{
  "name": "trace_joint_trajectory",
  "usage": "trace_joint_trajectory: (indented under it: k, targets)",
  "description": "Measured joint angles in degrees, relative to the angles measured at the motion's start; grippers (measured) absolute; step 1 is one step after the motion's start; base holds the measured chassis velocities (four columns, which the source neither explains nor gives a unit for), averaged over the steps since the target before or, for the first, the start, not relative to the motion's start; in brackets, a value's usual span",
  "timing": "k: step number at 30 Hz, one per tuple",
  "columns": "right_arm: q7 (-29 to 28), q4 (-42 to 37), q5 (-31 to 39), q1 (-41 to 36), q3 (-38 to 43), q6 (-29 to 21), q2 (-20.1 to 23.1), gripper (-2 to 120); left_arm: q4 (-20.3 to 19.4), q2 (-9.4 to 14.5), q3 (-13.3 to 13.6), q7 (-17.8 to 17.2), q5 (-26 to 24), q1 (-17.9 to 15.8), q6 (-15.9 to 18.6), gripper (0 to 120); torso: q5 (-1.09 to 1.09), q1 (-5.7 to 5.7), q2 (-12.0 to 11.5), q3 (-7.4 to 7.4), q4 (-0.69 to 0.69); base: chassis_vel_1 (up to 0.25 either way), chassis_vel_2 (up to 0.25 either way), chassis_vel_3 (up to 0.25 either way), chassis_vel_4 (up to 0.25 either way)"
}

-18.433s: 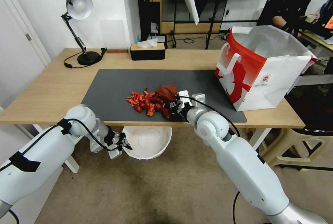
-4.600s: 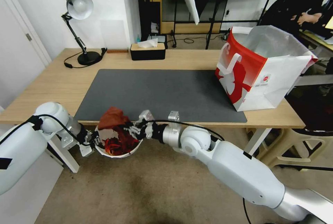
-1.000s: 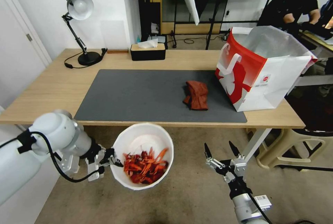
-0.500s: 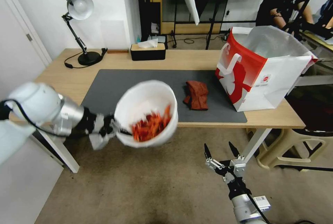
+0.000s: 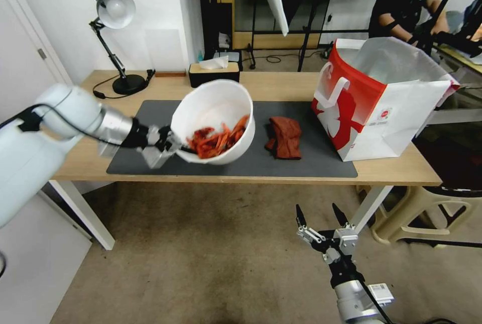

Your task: Sweep shrimp from table into container with towel, then put container into takeout bag.

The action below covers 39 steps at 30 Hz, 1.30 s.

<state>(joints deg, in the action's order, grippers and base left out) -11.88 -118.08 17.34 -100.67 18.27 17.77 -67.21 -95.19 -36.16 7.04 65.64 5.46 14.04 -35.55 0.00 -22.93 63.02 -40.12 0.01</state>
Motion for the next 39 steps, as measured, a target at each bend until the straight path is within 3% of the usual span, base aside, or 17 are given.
trace_joint_trajectory:
  k: [2,3,5,7,9,11,13,15,19,21,23,25,27,30,31,33,39]
  targets:
    - [0.0,0.0,-0.2,-0.3,0.1,0.2,-0.5,100,3.4,-2.9,1.9,-1.1,1.4,-3.8,-0.8,0,0.01,0.0,0.0,0.0,-0.02,0.0,0.0,0.0,0.0]
    - [0.0,0.0,-0.2,-0.3,0.1,0.2,-0.5,100,3.4,-2.9,1.9,-1.1,1.4,-3.8,-0.8,0,0.01,0.0,0.0,0.0,-0.02,0.0,0.0,0.0,0.0]
    - [0.1,0.0,-0.2,-0.4,0.2,0.3,-1.2,100,7.9,-7.4,3.5,-2.1,3.3,-8.4,-2.3,0,0.01,0.0,0.0,0.0,-0.02,0.0,0.0,0.0,0.0]
    - [0.1,0.0,-0.2,-0.4,0.2,0.3,-1.2,100,7.9,-7.4,3.5,-2.1,3.3,-8.4,-2.3,0,0.01,0.0,0.0,0.0,-0.02,0.0,0.0,0.0,0.0]
    - [0.2,0.1,-0.2,-0.3,0.2,0.3,-1.6,100,11.1,-11.0,5.1,-2.7,5.9,-11.7,-3.8,0,0.01,0.0,0.0,0.0,-0.02,0.0,0.0,0.0,0.0]
    - [0.2,0.1,-0.3,-0.3,0.2,0.3,-1.6,100,11.4,-11.4,5.5,-2.8,6.0,-12.1,-4.0,0,0.02,0.0,0.0,0.0,-0.02,0.0,0.0,0.0,0.0]
    - [0.2,0.1,-0.3,-0.4,0.3,0.3,-2.0,100,14.4,-14.5,9.3,-3.8,6.6,-15.4,-4.2,0,0.01,0.0,0.0,0.0,-0.01,0.0,0.0,0.0,0.0]
    - [0.3,0.1,-0.3,-0.4,0.4,0.3,-2.0,100,14.9,-15.0,9.9,-4.0,6.6,-15.9,-4.2,0,0.01,0.0,0.0,0.0,-0.02,0.0,0.0,0.0,0.0]
    - [0.3,0.1,-0.3,-0.3,0.8,0.4,-2.1,100,19.0,-18.4,13.6,-5.7,7.7,-19.9,-4.3,0,0.01,0.01,0.0,0.01,-0.01,0.0,0.0,0.0,0.0]
    - [0.4,0.1,-0.3,-0.5,1.0,0.4,-2.2,100,23.0,-22.0,15.1,-6.6,9.0,-22.8,-4.8,0,0.01,0.01,0.0,0.01,-0.01,0.0,0.0,0.0,0.0]
    - [0.4,0.1,-0.3,-0.5,1.0,0.5,-2.3,100,24.9,-23.5,15.3,-6.8,9.5,-23.9,-5.2,0,0.01,0.01,0.0,0.0,-0.02,0.0,0.0,0.0,0.0]
    - [0.5,0.0,-0.4,-0.6,1.0,0.5,-2.5,100,29.0,-27.1,15.4,-7.3,10.4,-26.2,-6.2,0,0.02,0.01,0.0,0.0,-0.02,0.0,0.0,0.0,0.0]
    - [0.5,0.0,-0.4,-0.6,0.9,0.5,-2.5,100,29.6,-27.8,15.4,-7.4,10.5,-26.5,-6.3,0,0.02,0.0,0.0,0.0,-0.01,0.0,0.0,0.0,0.0]
    - [0.5,0.0,-0.7,-0.7,0.8,0.5,-2.5,100,35.5,-33.3,15.9,-8.8,11.7,-30.1,-7.2,0,0.02,0.01,0.0,0.0,-0.01,0.0,0.0,0.0,0.0]
    - [0.5,0.0,-0.7,-0.7,0.8,0.5,-2.5,100,35.5,-33.3,15.9,-8.8,11.7,-30.1,-7.2,0,0.02,0.01,0.0,0.0,-0.01,0.0,0.0,0.0,0.0]
    - [0.5,-0.1,-0.9,-0.8,0.8,0.5,-2.4,100,39.8,-36.3,15.9,-10.3,13.2,-31.8,-7.5,0,0.02,0.0,0.0,0.0,-0.02,0.0,0.0,0.0,0.0]
    - [0.6,-0.1,-1.2,-1.2,0.8,0.5,-2.5,100,46.0,-41.4,15.2,-12.6,16.0,-34.2,-8.0,0,0.01,0.01,0.0,0.0,-0.01,0.0,0.0,0.0,0.0]
